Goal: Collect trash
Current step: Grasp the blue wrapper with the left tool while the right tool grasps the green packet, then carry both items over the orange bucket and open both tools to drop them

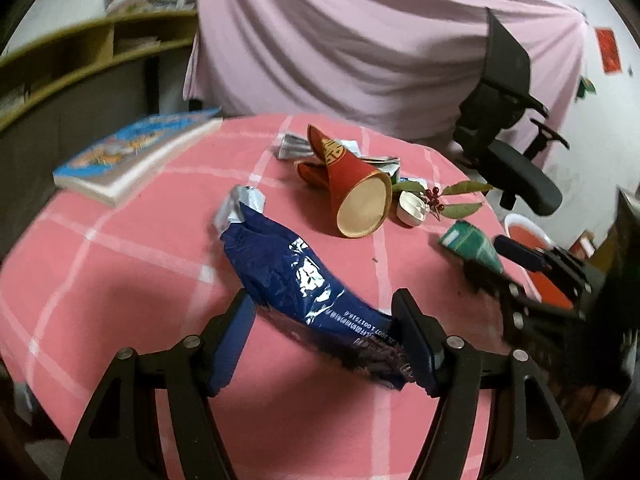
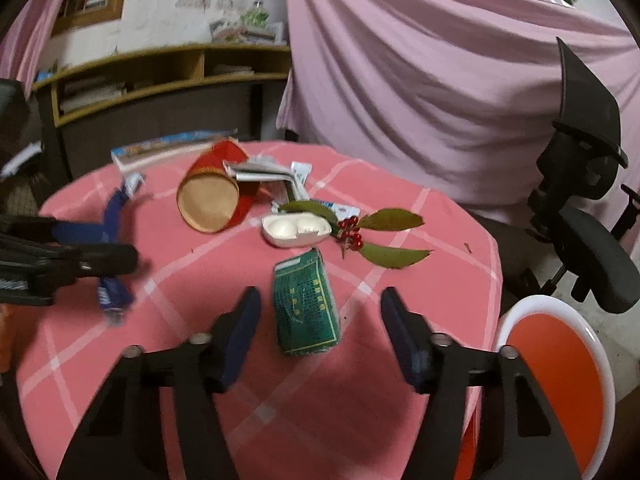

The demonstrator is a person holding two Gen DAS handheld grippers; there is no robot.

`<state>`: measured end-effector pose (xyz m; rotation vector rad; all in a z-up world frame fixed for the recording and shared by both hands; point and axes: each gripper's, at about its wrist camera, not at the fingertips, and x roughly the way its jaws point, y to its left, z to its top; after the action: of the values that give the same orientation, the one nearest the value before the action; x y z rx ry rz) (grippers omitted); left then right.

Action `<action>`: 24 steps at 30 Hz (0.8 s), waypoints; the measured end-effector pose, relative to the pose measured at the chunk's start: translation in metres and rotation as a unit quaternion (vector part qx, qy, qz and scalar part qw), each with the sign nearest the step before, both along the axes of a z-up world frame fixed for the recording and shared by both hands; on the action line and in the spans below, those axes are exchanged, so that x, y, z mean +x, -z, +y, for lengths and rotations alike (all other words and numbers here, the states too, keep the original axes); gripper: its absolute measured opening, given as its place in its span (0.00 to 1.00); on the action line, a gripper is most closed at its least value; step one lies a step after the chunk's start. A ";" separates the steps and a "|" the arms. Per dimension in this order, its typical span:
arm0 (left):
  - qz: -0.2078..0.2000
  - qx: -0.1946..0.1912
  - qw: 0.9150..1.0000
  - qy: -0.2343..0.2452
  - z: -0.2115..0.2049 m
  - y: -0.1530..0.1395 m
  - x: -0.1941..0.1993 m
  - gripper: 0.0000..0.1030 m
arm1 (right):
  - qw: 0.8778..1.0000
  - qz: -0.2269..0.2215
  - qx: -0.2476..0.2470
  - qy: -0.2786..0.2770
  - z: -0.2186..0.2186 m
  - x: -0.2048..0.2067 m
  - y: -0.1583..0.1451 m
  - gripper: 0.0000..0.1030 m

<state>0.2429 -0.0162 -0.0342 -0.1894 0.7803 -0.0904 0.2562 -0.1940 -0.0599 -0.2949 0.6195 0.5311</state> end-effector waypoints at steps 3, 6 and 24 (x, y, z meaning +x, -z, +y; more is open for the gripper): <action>-0.001 0.007 1.000 0.010 -0.004 0.001 -0.003 0.33 | 1.000 0.009 -0.009 -0.008 0.002 0.001 0.004 0.29; -0.002 0.005 1.000 0.009 -0.004 0.002 -0.005 0.32 | 1.000 -0.001 -0.003 -0.015 0.000 -0.005 0.002 0.27; -0.157 0.030 0.986 0.050 -0.054 -0.065 -0.031 0.32 | 0.981 -0.139 0.118 0.059 -0.056 -0.049 -0.043 0.27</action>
<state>0.2118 -0.0706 0.0309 -0.0768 0.4770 -0.1864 0.2076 -0.2495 -0.0171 -0.1036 0.2954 0.4351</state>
